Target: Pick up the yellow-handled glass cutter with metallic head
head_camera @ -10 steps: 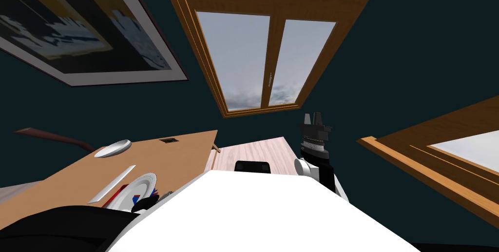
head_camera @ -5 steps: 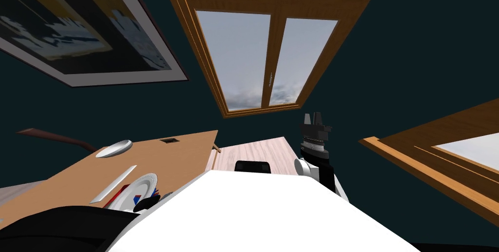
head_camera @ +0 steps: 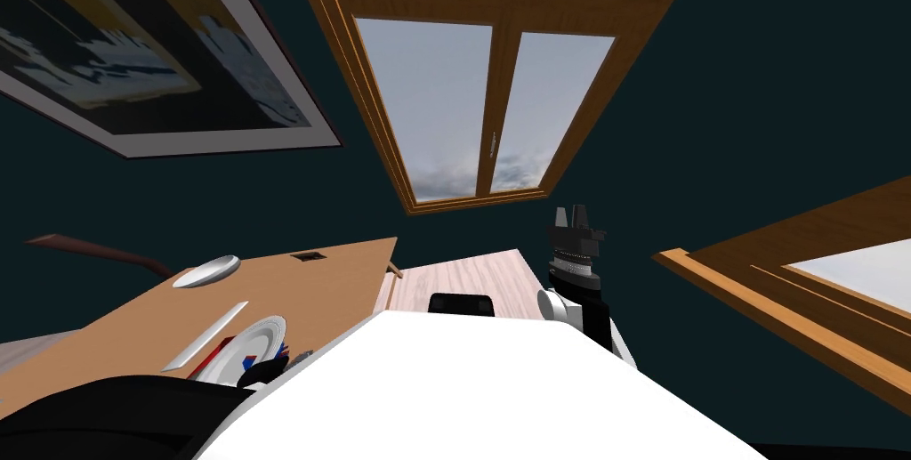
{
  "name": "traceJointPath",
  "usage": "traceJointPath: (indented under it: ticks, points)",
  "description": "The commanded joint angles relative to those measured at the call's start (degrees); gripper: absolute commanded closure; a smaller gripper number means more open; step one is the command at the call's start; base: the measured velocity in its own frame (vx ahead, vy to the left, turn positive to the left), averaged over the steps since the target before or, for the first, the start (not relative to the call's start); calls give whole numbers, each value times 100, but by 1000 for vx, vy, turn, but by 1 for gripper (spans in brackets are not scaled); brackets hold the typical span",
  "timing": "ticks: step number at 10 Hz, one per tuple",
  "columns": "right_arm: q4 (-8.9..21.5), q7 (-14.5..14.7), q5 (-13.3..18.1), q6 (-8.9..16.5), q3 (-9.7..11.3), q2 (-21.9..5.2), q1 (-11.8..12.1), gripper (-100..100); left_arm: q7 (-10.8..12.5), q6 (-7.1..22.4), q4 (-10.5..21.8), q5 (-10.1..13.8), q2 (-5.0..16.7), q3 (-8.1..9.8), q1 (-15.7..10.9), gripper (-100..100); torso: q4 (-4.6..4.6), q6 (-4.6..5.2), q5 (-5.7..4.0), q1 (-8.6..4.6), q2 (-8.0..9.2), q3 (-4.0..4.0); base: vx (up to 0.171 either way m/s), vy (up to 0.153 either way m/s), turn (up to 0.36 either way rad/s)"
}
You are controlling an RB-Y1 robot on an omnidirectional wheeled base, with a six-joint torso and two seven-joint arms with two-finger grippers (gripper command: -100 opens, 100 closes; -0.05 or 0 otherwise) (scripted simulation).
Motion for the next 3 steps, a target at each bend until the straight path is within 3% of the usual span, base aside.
traceJointPath:
  ticks: [1, 2, 3]
  points:
    - [0, 0, 0, 0, 0, 0, 0, 0, 46, -5, -145, 106, 165, -63, 23, 100, 0, 0, 0, 0, 0, 0, -13, -40, -3]
    - [0, 0, 0, 0, 0, 0, 0, 0, 25, -11, -78, 67, 97, -44, 14, 100, 0, 0, 0, -3, -2, -1, -4, -18, 3]
    - [0, 0, 0, 0, 0, 0, 0, 0, 29, -14, -86, 76, 107, -51, 15, 0, 0, 0, 2, 4, -4, -2, 0, 0, 0]
